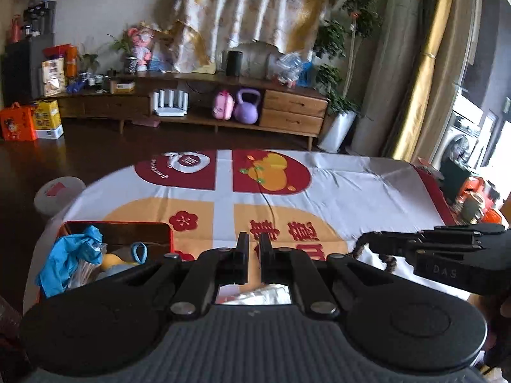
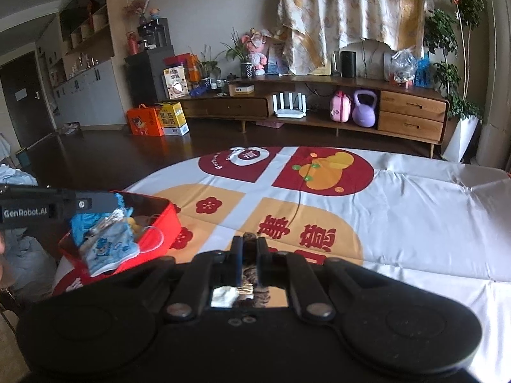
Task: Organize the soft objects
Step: 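Grasp the white cloth with the left tool while the right tool holds the scrunchie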
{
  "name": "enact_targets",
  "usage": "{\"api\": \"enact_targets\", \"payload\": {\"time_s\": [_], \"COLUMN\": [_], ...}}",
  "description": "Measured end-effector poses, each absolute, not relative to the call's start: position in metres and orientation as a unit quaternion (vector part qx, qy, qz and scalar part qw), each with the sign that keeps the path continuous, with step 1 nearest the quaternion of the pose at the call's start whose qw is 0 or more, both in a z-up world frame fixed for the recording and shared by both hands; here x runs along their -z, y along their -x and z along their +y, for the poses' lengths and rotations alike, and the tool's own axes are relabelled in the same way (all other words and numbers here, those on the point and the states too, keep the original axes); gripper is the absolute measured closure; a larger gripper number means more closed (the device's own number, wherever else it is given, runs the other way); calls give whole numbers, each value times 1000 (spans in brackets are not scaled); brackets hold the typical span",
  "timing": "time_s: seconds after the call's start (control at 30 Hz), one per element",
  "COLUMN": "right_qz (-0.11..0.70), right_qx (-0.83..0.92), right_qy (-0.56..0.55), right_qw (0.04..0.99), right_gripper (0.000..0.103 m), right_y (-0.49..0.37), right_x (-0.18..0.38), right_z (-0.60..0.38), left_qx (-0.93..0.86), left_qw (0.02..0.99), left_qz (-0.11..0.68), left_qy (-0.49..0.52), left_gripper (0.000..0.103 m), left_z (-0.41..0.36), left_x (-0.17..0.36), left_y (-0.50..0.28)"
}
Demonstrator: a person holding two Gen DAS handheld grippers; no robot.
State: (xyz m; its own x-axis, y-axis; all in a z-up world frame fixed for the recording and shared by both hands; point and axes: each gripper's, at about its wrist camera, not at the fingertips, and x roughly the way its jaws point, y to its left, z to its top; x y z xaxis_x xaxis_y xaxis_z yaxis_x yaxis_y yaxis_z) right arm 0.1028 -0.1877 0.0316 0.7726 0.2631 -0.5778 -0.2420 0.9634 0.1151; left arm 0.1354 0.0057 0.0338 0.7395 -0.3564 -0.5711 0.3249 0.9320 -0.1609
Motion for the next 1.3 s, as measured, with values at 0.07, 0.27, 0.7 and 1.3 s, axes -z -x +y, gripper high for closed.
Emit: {"api": "enact_targets", "payload": {"time_s": [0.07,0.27,0.7,1.3], "right_qz": [308,318,339,362], "right_qx": [-135,-135,-147,-149], "right_qy": [-14,-14,-15,-21], "right_qw": [942,939,929,920], "right_gripper": [96,96,96,96], "right_y": [-99,-97,-116,-142], "right_x": [-32,-22,8,36], "right_z": [-186,-189,-198,-211], "left_qx": [191,184,150,103], "left_qw": [926,916,911,909], "left_qz": [325,357,384,405], "left_qy": [15,3,28,-13], "left_gripper": [97,96,13,19], "left_z": [2,-11,-37,-62], "left_x": [-28,14,85,128], "left_y": [-135,-131,-140,-179]}}
